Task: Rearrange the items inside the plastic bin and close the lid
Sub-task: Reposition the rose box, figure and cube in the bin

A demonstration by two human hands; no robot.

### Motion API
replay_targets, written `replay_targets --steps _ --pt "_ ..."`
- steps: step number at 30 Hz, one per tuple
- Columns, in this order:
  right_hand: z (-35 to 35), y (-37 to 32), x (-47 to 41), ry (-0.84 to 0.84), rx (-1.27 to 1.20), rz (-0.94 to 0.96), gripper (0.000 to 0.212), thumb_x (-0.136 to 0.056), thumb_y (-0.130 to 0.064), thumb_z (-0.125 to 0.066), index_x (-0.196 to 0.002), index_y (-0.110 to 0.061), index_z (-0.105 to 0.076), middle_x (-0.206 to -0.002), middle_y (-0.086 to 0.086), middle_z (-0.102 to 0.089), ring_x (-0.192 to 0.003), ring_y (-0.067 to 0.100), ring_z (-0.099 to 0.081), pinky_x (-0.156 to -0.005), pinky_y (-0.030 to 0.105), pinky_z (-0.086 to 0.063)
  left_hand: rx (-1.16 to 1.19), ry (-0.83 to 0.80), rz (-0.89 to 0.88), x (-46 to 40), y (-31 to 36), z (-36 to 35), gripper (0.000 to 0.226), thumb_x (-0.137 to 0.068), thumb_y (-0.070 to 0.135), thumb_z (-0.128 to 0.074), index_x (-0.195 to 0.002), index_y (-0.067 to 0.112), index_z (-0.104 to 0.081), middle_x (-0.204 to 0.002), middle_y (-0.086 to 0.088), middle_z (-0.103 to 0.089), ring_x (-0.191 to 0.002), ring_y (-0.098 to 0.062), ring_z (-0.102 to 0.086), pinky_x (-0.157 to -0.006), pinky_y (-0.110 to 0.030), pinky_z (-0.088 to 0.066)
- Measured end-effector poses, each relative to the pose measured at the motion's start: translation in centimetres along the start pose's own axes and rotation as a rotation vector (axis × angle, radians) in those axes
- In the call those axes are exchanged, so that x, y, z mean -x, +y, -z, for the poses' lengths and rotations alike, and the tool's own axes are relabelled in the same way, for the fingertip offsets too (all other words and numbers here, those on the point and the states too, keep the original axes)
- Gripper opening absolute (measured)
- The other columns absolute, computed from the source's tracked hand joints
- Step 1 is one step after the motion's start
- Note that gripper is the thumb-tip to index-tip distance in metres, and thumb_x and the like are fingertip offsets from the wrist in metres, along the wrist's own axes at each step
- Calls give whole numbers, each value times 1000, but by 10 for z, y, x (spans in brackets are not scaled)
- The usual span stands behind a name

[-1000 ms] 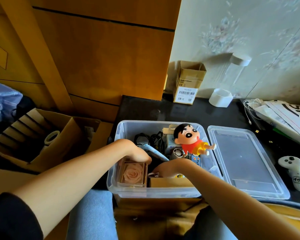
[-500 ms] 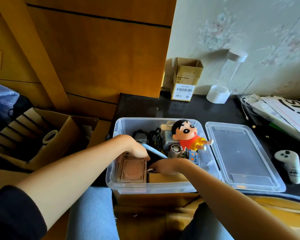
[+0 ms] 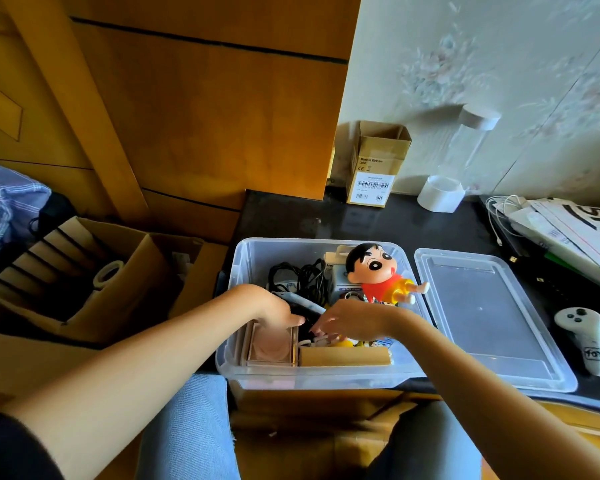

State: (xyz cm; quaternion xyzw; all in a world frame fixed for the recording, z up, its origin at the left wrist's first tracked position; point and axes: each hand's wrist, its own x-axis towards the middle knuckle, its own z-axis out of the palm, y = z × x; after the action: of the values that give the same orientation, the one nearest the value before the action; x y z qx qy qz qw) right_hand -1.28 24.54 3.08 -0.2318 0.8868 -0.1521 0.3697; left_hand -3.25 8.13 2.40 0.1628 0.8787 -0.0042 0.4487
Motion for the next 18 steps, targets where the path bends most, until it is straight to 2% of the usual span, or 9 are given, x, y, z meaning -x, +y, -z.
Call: replay_targets --steps 2,5,8,11,13,14,15,16,18 --pt "-2 6 5 -53 -14 25 36 -100 -23 -40 -134 -14 -50 -135 2 -53 -114 12 -51 -96 21 -40 -18 39 -15 6 -7 -4 58 -98 49 -34 -137 7 -41 -123 -9 -56 -103 -23 -56 -76 -25 -40" --pt "-12 14 11 -80 -55 106 43 -96 -44 -43 -134 -24 -48 -129 -6 -54 -107 4 -49 -91 16 -38 -72 122 -57 14 -13 -19 49 -93 33 -48 -133 9 -36 -96 -7 -58 -74 -18 -51 -58 -26 -40" --pt "-24 20 10 -29 -66 134 45 -93 -48 -47 -132 -26 -49 -125 -7 -55 -105 4 -50 -90 17 -40 -158 191 -91 13 -16 -28 43 -89 26 -53 -126 10 -38 -87 -7 -55 -74 -20 -50 -57 -28 -39" --pt "-28 20 8 45 -123 131 40 -92 -49 -48 -126 -28 -54 -106 -17 -56 -92 0 -52 -79 15 -40 -216 271 -99 16 -18 -27 43 -90 29 -50 -129 12 -40 -78 -2 -50 -72 -19 -50 -56 -29 -38" --pt "-29 18 8 81 -153 112 38 -91 -49 -49 -121 -28 -57 -93 -22 -54 -82 -2 -52 -71 13 -38 -257 353 -96 19 -18 -28 42 -93 36 -46 -127 13 -44 -79 0 -53 -80 -23 -55 -74 -34 -45" --pt "-29 17 8 86 -163 106 38 -91 -50 -49 -120 -28 -58 -91 -22 -54 -80 -2 -52 -71 13 -38 -268 415 -87 19 -19 -31 41 -95 41 -42 -126 14 -48 -87 0 -58 -90 -24 -57 -94 -41 -41" --pt "-28 16 8 83 -166 103 38 -91 -50 -49 -120 -28 -58 -92 -21 -55 -81 -1 -52 -71 13 -39 -269 516 -72 19 -19 -35 42 -96 44 -39 -126 17 -51 -100 0 -61 -104 -23 -55 -110 -47 -26" --pt "-27 16 9 73 -172 97 38 -91 -50 -48 -120 -27 -59 -94 -18 -56 -82 0 -52 -72 14 -40 -251 666 -56 18 -21 -40 40 -97 44 -38 -125 20 -54 -115 1 -58 -117 -20 -49 -116 -48 -13" --pt "-27 17 8 67 -175 93 37 -92 -48 -47 -118 -26 -60 -98 -11 -59 -82 2 -53 -73 18 -41 -109 1032 1 18 -29 -49 31 -96 35 -46 -121 23 -59 -134 0 -47 -130 -19 -37 -115 -46 -8"
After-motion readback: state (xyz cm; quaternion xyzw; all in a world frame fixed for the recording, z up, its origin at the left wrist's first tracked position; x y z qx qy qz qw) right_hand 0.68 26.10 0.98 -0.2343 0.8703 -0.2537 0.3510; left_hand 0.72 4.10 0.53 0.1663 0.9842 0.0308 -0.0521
